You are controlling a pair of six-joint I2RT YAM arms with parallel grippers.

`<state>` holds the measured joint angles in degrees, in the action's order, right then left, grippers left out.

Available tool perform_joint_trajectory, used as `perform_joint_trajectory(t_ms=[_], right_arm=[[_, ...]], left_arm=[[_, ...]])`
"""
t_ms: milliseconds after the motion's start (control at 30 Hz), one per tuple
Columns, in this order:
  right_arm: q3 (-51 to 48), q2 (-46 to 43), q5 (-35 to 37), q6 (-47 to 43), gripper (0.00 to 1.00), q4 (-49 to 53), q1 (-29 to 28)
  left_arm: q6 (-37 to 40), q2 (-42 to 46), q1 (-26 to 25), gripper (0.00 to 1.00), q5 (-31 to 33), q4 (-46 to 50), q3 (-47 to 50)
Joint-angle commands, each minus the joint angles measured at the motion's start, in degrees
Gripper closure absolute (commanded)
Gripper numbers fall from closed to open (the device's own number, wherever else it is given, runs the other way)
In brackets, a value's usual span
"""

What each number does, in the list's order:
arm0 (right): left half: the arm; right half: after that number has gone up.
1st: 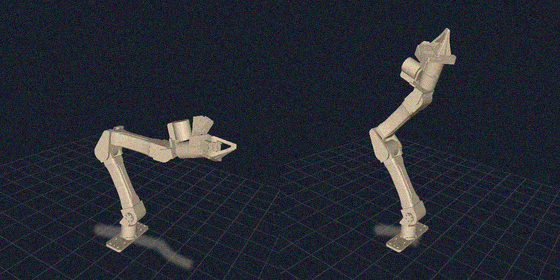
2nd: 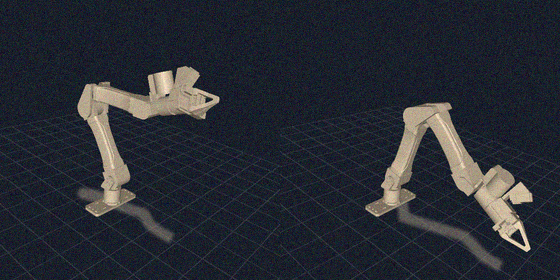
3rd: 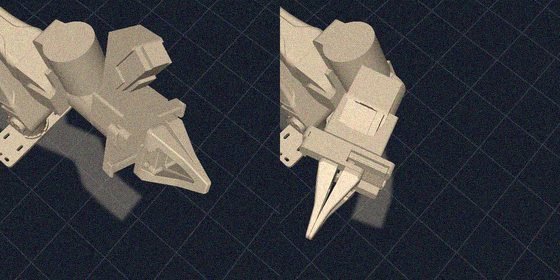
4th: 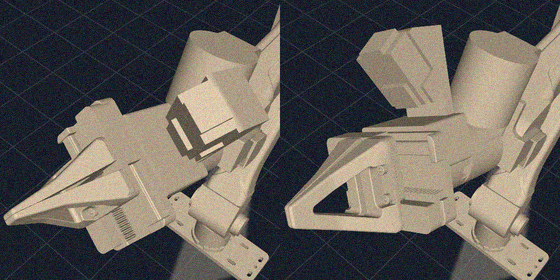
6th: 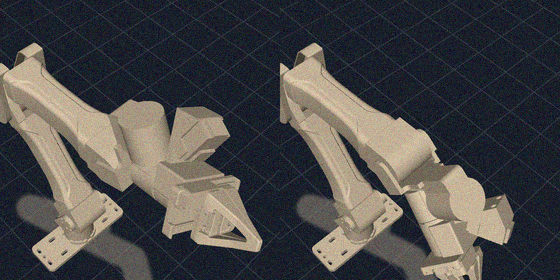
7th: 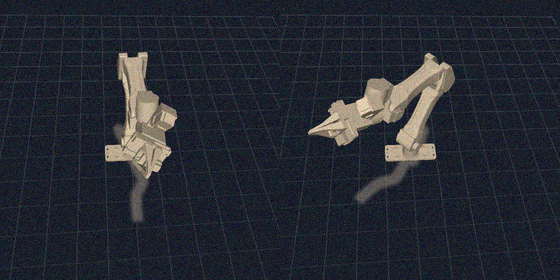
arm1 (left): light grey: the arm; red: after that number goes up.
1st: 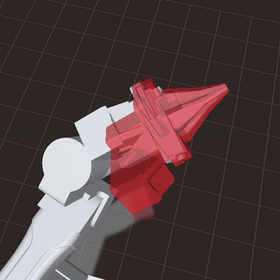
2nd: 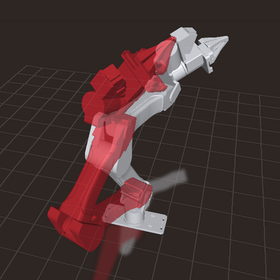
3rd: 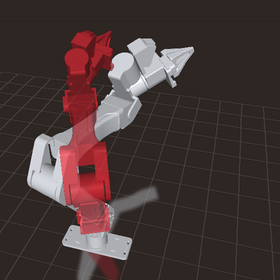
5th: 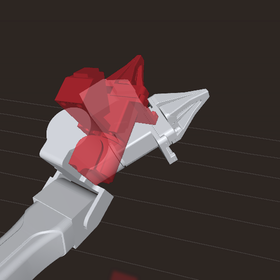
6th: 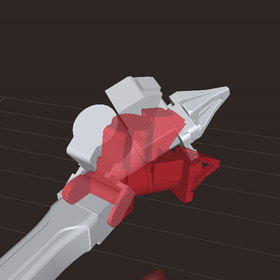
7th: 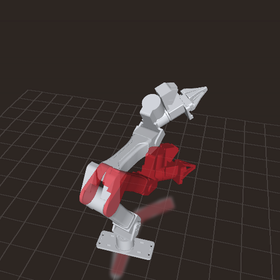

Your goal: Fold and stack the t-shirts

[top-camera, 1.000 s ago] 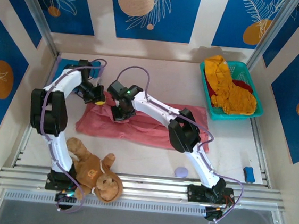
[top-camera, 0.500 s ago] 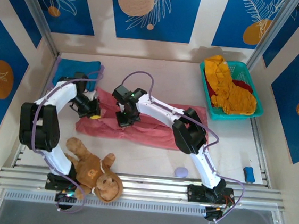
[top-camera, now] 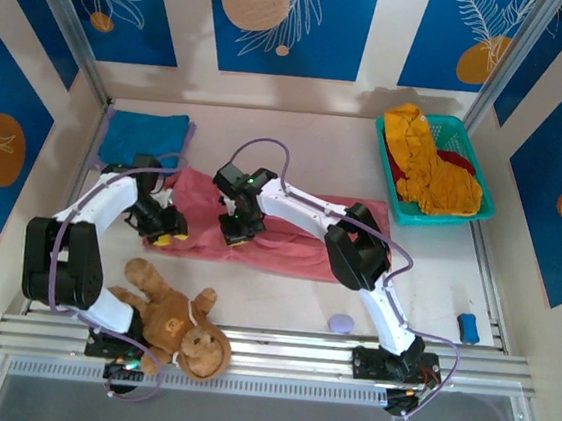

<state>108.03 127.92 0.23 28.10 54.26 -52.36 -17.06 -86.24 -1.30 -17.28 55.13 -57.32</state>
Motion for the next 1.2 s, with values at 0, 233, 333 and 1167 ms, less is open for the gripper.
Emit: perform_joint_trajectory(t_ms=[0,233,333,1167], right_arm=[[-2.05,-5.56,-2.07,-0.48,0.81,0.63,0.44],[-7.46,-10.09,-3.25,0.91,0.77,-1.96,3.01],[-10.60,-11.09,-4.65,3.25,0.76,-4.33,5.77],[-25.21,-17.33,-2.36,0.80,0.77,-4.50,26.84]], left_arm=[[-1.66,3.27,0.07,0.58,1.75,1.39,0.13],[-1.31,0.89,-0.26,0.59,0.81,1.16,-4.79],[-1.66,-1.95,-1.37,0.59,0.32,-1.22,-6.40],[-7.18,-33.26,-8.85,0.55,1.85,-11.55,-27.15]])
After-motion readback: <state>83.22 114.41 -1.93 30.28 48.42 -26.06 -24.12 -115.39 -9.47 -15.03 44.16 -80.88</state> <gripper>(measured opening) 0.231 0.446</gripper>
